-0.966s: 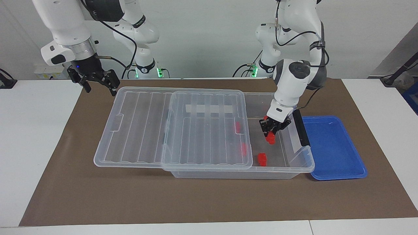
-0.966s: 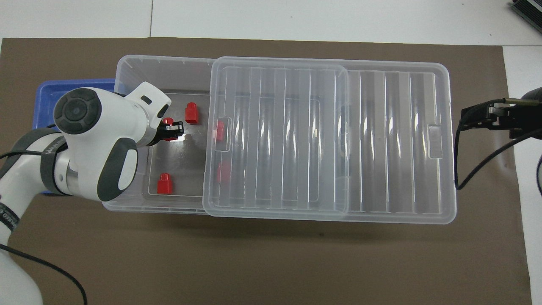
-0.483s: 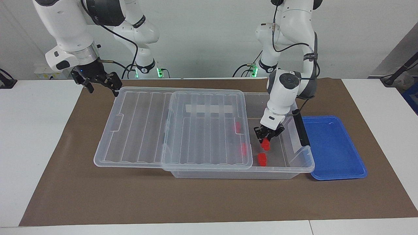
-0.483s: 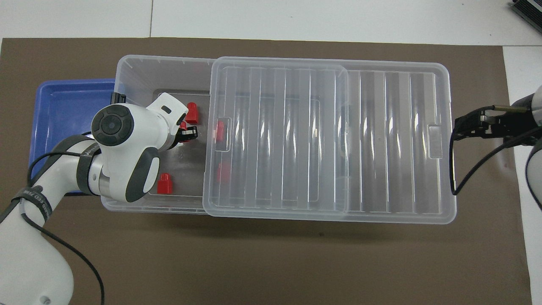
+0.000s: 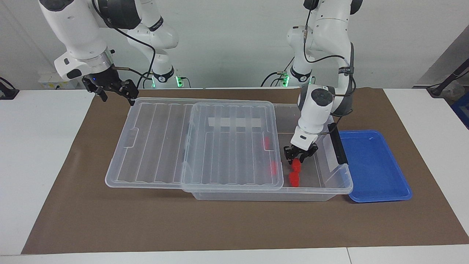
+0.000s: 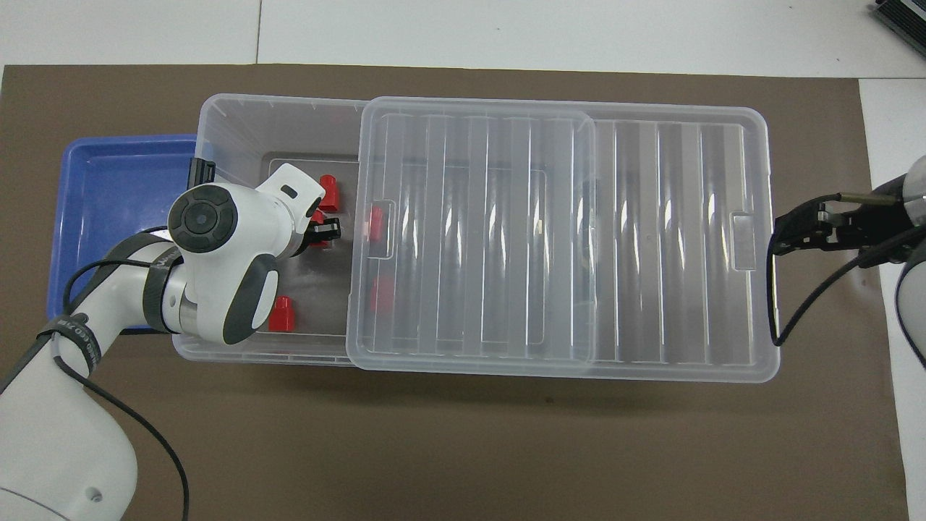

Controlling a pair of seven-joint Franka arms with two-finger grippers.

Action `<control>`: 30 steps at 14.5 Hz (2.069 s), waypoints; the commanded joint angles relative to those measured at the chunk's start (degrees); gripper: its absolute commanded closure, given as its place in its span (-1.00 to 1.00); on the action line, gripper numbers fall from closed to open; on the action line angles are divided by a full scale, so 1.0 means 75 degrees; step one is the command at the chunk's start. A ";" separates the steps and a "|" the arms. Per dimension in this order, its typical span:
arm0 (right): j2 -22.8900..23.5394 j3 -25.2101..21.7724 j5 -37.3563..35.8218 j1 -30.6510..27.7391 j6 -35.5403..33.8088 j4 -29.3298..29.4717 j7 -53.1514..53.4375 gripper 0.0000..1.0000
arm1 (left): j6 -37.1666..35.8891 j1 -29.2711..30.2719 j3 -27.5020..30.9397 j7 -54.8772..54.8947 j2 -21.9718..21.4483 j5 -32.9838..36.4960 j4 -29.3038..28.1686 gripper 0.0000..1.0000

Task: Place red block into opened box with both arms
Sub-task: 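Open the left gripper and withdraw it back over the tray, then slide the clear lid back over the box with the right gripper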

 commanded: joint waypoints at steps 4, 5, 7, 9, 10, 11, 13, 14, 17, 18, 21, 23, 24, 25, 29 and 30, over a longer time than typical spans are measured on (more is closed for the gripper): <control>-0.0262 0.0033 0.0163 -0.0123 0.0067 -0.0297 -0.0213 -1.00 | -0.1297 -0.0027 0.0071 -0.0069 -0.0507 0.0341 0.0339 -0.50; -0.0262 0.0033 0.0163 -0.0123 0.0079 -0.0309 -0.0376 -1.00 | -0.1987 -0.0015 0.0071 -0.0057 -0.0695 0.0342 0.0677 -0.51; -0.0274 0.0033 0.0163 -0.0146 0.0346 -0.0425 -0.0483 -1.00 | -0.3615 -0.0003 0.0094 -0.0022 -0.0895 0.0342 0.1613 -0.58; -0.0332 0.0009 0.0175 -0.0205 0.0908 -0.0717 -0.0798 -0.64 | -0.5034 0.0055 0.0106 -0.0010 -0.0954 0.0342 0.2679 -0.66; -0.0402 -0.0014 0.0175 -0.0356 0.1294 -0.1021 -0.0870 0.16 | -0.5690 0.0195 0.0106 0.0048 -0.0954 0.0342 0.3230 -0.74; -0.0507 -0.0003 0.0175 -0.0462 0.1611 -0.1360 -0.0975 0.99 | -0.6103 0.0416 0.0106 0.0339 -0.1001 0.0353 0.3560 -1.00; -0.0776 -0.0049 0.0175 -0.0591 0.2394 -0.2086 -0.1011 1.00 | -0.6224 0.1094 0.0106 0.1717 -0.1514 0.0353 0.3564 -1.00; -0.0847 -0.0049 0.0175 -0.0754 0.2654 -0.2322 -0.1023 1.00 | -0.6224 0.1528 0.0106 0.2571 -0.1644 0.0353 0.3540 -1.00; -0.0767 -0.0061 0.0303 -0.1118 0.3019 -0.2570 -0.1187 1.00 | -0.6120 0.2502 0.0106 0.4731 -0.1763 0.0342 0.3470 -1.00; -0.0731 -0.0061 0.0397 -0.1235 0.3252 -0.2687 -0.1187 1.00 | -0.6049 0.2574 0.0106 0.4968 -0.1786 0.0342 0.3423 -1.00; -0.0731 -0.0061 0.0549 -0.1260 0.4003 -0.3272 -0.1152 1.00 | -0.6072 0.2716 0.0106 0.4971 -0.1856 0.0342 0.3435 -1.00; -0.0684 -0.0061 0.0550 -0.1178 0.4156 -0.3309 -0.1140 1.00 | -0.6014 0.2622 0.0095 0.4947 -0.1961 0.0342 0.3190 -1.00; -0.0661 -0.0061 0.0550 -0.1155 0.4168 -0.3344 -0.1140 1.00 | -0.5990 0.2599 0.0083 0.4901 -0.1985 0.0342 0.3177 -1.00; -0.0626 -0.0061 0.0550 -0.1143 0.4250 -0.3425 -0.1140 1.00 | -0.5990 0.2587 0.0071 0.4900 -0.1985 0.0342 0.3154 -1.00; -0.0625 -0.0049 0.0561 -0.1026 0.4461 -0.3613 -0.1140 1.00 | -0.5825 0.2575 0.0059 0.4947 -0.2207 0.0318 0.3025 -1.00; -0.0637 -0.0038 0.0562 -0.0921 0.4450 -0.3637 -0.1140 1.00 | -0.5988 0.2575 0.0048 0.4935 -0.2255 0.0306 0.3025 -1.00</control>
